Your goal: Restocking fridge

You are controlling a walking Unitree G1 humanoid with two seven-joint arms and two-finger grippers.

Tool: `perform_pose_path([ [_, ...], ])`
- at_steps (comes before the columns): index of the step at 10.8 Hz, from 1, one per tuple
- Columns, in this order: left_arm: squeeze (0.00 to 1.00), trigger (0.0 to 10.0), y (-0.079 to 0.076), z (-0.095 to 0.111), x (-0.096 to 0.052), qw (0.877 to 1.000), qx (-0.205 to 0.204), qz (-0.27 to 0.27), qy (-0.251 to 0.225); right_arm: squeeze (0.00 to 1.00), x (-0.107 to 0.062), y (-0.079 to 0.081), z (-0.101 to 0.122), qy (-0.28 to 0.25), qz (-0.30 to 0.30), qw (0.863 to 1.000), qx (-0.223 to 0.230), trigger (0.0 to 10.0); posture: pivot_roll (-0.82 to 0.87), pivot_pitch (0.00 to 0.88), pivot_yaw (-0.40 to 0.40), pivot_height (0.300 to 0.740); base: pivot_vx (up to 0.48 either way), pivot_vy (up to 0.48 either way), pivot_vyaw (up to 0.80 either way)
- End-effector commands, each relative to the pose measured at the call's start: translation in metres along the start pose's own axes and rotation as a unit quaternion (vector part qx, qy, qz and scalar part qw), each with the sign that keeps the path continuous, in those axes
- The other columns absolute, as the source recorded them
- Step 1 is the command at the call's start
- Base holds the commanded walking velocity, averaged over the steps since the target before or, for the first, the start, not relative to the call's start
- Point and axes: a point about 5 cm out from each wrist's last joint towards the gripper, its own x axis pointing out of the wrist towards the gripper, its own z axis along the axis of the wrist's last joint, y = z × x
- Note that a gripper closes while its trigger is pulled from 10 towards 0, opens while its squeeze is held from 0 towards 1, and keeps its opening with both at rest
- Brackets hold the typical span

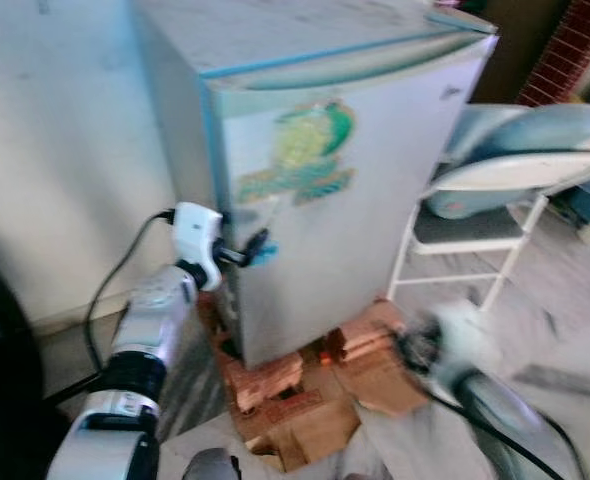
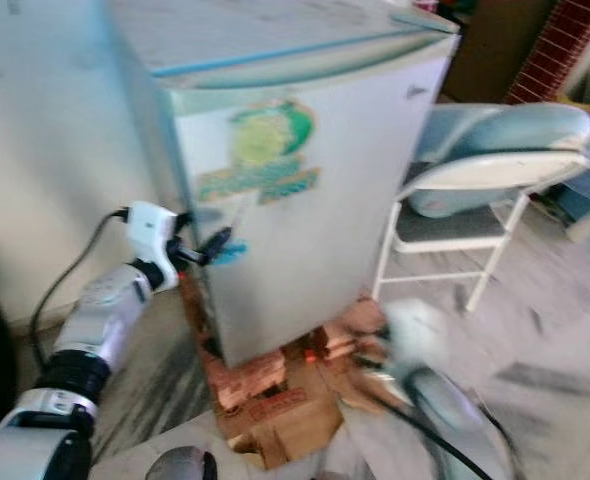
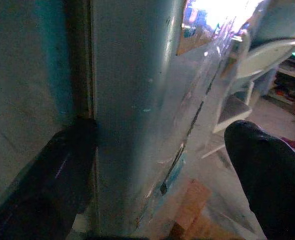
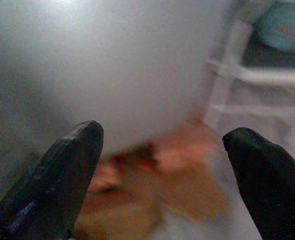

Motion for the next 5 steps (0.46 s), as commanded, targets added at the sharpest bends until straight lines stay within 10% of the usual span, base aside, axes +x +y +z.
perform_pose_path([
  [1,0.00,10.0,-0.039,0.000,0.012,0.994,0.007,-0.104,0.013,0.00,-0.011,-0.018,-0.010,0.021,-0.059,0.998,0.025,10.0,0.00,0.000,-0.038,0.740,0.000,0.000,0.00],
  [2,0.00,10.0,-0.102,-0.001,0.008,0.964,-0.001,-0.265,0.037,0.00,-0.030,-0.032,-0.029,0.056,-0.100,0.993,0.035,10.0,0.00,0.000,-0.032,0.740,0.000,0.000,0.00],
  [3,0.00,10.0,-0.134,-0.006,0.000,0.940,0.009,-0.335,0.056,0.00,-0.035,-0.035,-0.034,0.066,-0.112,0.991,0.035,10.0,-0.01,0.000,-0.029,0.740,0.000,0.000,0.00],
  [4,0.00,10.0,-0.158,-0.005,-0.007,0.926,-0.002,-0.374,0.052,0.00,-0.036,-0.034,-0.033,0.067,-0.128,0.989,0.038,10.0,-0.01,0.000,-0.025,0.740,0.000,0.000,0.00],
  [5,0.00,10.0,-0.162,-0.004,-0.006,0.937,-0.016,-0.348,0.035,0.00,-0.035,-0.033,-0.031,0.062,-0.143,0.987,0.040,10.0,0.00,0.000,-0.023,0.740,0.000,0.000,0.00],
])
